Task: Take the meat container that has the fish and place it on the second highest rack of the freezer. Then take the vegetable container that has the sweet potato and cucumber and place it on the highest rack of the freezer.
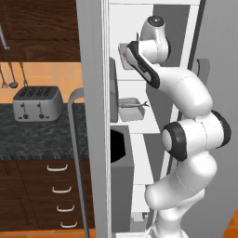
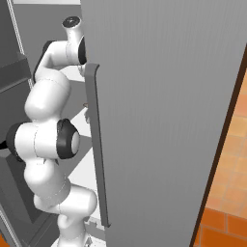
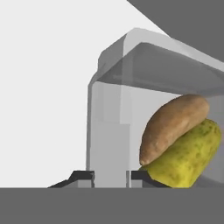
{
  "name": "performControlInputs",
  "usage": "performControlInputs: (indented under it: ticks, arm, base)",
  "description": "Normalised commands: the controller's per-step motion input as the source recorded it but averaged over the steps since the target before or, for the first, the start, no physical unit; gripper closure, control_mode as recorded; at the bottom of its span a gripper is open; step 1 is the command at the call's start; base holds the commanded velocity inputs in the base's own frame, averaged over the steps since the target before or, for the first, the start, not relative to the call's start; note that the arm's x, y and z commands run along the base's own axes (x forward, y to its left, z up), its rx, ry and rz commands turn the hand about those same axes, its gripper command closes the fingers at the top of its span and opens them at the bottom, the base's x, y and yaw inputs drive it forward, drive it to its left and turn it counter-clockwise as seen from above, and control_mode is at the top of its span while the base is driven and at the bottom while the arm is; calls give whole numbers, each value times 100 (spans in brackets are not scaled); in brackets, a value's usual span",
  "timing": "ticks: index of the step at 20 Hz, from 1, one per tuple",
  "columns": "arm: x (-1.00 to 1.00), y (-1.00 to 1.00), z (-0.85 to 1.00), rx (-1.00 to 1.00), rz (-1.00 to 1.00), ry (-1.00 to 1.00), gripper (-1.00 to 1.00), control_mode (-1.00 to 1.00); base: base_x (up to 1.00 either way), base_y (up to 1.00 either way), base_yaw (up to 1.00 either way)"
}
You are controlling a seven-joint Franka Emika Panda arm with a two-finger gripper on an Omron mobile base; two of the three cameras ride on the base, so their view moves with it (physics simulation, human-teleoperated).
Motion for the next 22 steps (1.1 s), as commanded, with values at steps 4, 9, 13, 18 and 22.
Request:
performControlInputs:
  ticks: [4,9,13,18,22]
  arm:
    - [0,0,0,0,0,0,-100,-100]
    - [-14,0,4,0,0,-3,-100,-100]
    - [-55,-5,18,0,0,-13,-100,-100]
    - [-96,0,3,0,0,-12,-100,-100]
    - [-100,0,11,0,0,-23,-100,-100]
  base:
    - [0,0,0]
    - [0,0,0]
    - [0,0,0]
    - [0,0,0]
    - [0,0,0]
